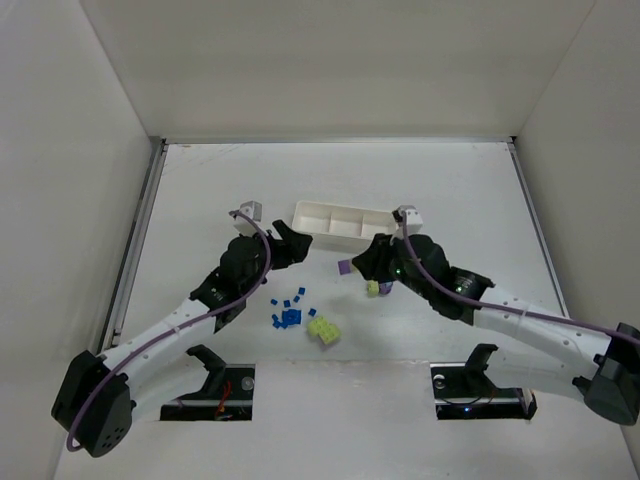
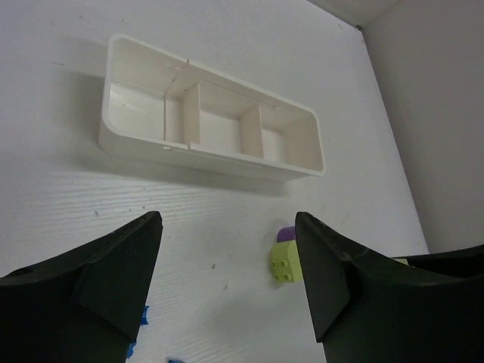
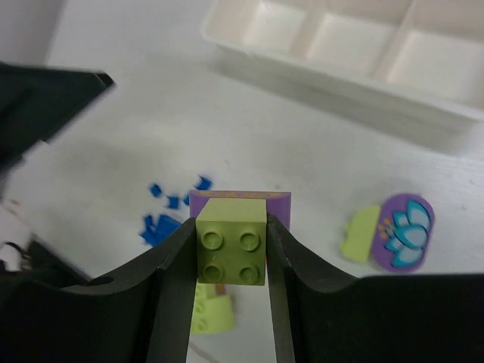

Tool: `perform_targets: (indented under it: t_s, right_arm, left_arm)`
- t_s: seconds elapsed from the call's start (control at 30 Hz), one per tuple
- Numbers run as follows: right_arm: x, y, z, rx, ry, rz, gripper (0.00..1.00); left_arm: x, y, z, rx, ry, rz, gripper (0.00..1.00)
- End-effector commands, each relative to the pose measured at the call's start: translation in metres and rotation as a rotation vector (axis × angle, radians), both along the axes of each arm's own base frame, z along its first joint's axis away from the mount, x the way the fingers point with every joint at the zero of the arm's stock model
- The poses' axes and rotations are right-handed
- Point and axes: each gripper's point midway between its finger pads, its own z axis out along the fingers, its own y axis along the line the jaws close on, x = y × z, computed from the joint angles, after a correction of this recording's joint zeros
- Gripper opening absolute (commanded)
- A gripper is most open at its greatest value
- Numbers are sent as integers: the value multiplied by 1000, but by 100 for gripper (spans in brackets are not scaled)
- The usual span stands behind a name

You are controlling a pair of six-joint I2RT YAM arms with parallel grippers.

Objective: Sort the legos into containers by color

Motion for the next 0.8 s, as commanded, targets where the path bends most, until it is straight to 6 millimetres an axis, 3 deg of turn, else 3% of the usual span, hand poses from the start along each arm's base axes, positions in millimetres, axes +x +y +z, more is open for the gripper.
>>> perform_targets:
  t_s: [0.0, 0.13, 0.3, 0.57, 0.77]
  right_arm:
    - [9, 25, 50, 290, -58, 48, 26]
    - [20, 32, 76, 455, -68, 68, 26]
    - [33, 38, 98, 611, -40, 78, 25]
    - [38, 44, 112, 851, 57, 100, 26]
    - [42, 46, 104, 924, 135, 77, 25]
  left_arm:
    - [-4, -13, 51, -205, -32, -46, 69]
    - [-15, -16, 69, -314, -14, -56, 70]
    - [-26, -18, 71, -418, 33, -59, 74]
    - [-30, -33, 79, -517, 33, -100, 78]
    - [-32, -40, 87, -527, -31, -113, 78]
